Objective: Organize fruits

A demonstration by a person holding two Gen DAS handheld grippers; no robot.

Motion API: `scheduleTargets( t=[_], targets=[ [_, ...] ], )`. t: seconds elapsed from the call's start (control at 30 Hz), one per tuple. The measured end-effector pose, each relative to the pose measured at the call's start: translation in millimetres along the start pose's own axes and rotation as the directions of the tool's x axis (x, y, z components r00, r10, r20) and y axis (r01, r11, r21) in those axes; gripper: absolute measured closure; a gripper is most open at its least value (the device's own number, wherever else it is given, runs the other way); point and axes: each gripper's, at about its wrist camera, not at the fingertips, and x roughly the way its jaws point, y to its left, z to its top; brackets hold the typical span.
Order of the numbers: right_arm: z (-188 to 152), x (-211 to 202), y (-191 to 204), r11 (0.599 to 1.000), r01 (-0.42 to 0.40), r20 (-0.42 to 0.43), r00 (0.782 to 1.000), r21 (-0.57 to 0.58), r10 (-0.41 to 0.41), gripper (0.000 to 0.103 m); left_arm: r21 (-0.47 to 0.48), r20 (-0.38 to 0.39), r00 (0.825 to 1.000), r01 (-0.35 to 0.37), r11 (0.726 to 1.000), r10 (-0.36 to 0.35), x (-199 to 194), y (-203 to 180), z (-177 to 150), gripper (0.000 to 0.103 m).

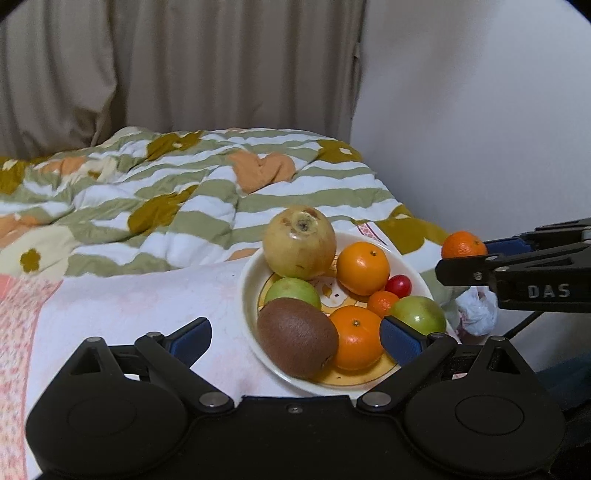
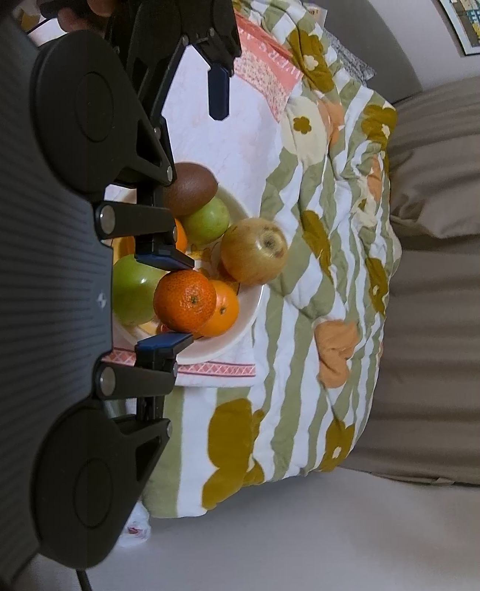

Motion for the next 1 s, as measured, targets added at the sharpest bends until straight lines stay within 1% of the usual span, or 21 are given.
scheduleTargets(
  t=[0.17, 0.3, 0.47, 0.7, 0.77, 0.8, 0.83, 0.87, 0.9, 1.0],
  targets=[
    [5, 2, 8, 0.999, -0.031, 0.003, 0.999, -0.041, 0.032, 0.052, -0.048, 0.001, 0.999, -0.037, 0.998, 0.037, -30, 3, -3, 0.002],
    [6, 16, 14, 0.995, -0.074, -0.020, 0.997, -0.067, 0.072, 0.052, -0.069, 0.001, 0.997, -0.078, 0.995, 0.078, -48, 5, -9, 0.001],
    [3, 46, 17, 0.991, -0.111, -0.046, 0.993, -0.071, 0.107, 0.052, -0.083, -0.012, 0.992, -0.126, 0.989, 0.126, -54, 10, -16, 0.001],
    [-4, 74, 14, 0.990, -0.125, -0.057, 0.991, -0.059, 0.122, 0.050, -0.108, -0.030, 0.987, -0.159, 0.981, 0.157, -64, 14, -31, 0.001],
    [-7, 75, 13, 0.990, -0.125, -0.043, 0.992, -0.061, 0.122, 0.044, -0.114, -0.035, 0.985, -0.171, 0.979, 0.168, -68, 14, -35, 0.001],
    [-8, 73, 13, 0.990, -0.129, -0.037, 0.991, -0.065, 0.127, 0.035, -0.118, -0.038, 0.985, -0.174, 0.978, 0.171, -70, 14, -36, 0.001],
    [-8, 71, 14, 0.989, -0.131, -0.036, 0.991, -0.064, 0.129, 0.020, -0.123, -0.038, 0.984, -0.176, 0.977, 0.173, -73, 14, -38, 0.001],
    [-9, 68, 15, 0.990, -0.128, -0.029, 0.992, -0.057, 0.126, 0.012, -0.128, -0.037, 0.984, -0.178, 0.976, 0.174, -76, 14, -39, 0.001],
    [-11, 63, 15, 0.991, -0.121, -0.012, 0.993, -0.049, 0.120, 0.000, -0.134, -0.037, 0.984, -0.178, 0.975, 0.174, -79, 15, -41, 0.001],
    [-14, 45, 19, 0.993, -0.109, 0.032, 0.993, -0.045, 0.111, 0.000, -0.150, -0.033, 0.983, -0.181, 0.972, 0.178, -89, 14, -44, 0.001]
  ],
)
